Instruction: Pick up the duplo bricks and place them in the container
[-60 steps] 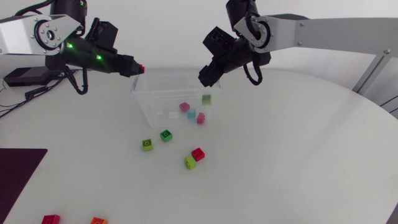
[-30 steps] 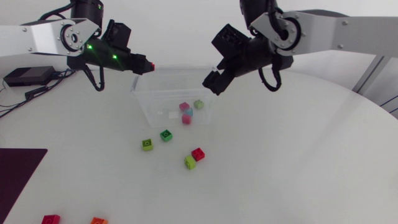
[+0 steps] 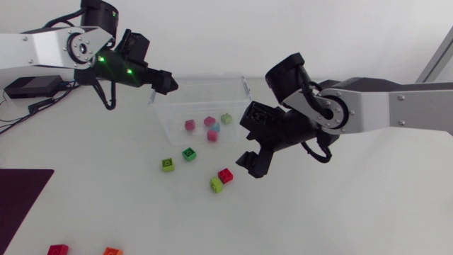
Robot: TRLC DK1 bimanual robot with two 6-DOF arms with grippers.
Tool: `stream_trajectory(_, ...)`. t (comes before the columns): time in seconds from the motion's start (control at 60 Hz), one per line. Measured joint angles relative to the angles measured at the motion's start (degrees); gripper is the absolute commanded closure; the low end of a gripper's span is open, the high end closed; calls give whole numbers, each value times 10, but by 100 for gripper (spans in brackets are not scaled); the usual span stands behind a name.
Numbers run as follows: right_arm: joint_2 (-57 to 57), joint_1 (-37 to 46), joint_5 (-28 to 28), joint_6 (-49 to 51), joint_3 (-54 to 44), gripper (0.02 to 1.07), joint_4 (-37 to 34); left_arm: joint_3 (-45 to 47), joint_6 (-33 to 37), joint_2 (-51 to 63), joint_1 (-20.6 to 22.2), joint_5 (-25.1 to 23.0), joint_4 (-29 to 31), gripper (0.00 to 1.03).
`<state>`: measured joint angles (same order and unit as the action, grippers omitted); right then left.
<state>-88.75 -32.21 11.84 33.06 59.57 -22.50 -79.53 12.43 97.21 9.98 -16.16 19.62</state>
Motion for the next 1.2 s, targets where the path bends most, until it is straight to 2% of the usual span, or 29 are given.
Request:
stream_trajectory(0.167, -2, -4, 19, 48, -4, 10, 1, 78, 53, -111, -7, 2, 24, 11)
stream_trajectory(0.3, -18, -20, 26, 83, -4, 10, 3, 139, 100, -185, -30, 2, 40, 11)
stream_trajectory(0.433, -51, -40, 29, 114, -4, 10, 4, 211, 149, -227, -54, 2, 44, 11)
stream_trajectory(0.583, -95, -46, 29, 161, 11, 10, -18, 287, 199, -245, -62, 2, 40, 11)
stream_trajectory(0.867, -162, -47, 15, 237, 129, 10, -134, 312, 235, -235, -68, 2, 21, 11)
stream_trajectory(1.2, -235, -69, -35, 307, 201, 12, -212, 321, 258, -198, -69, 2, 16, 11)
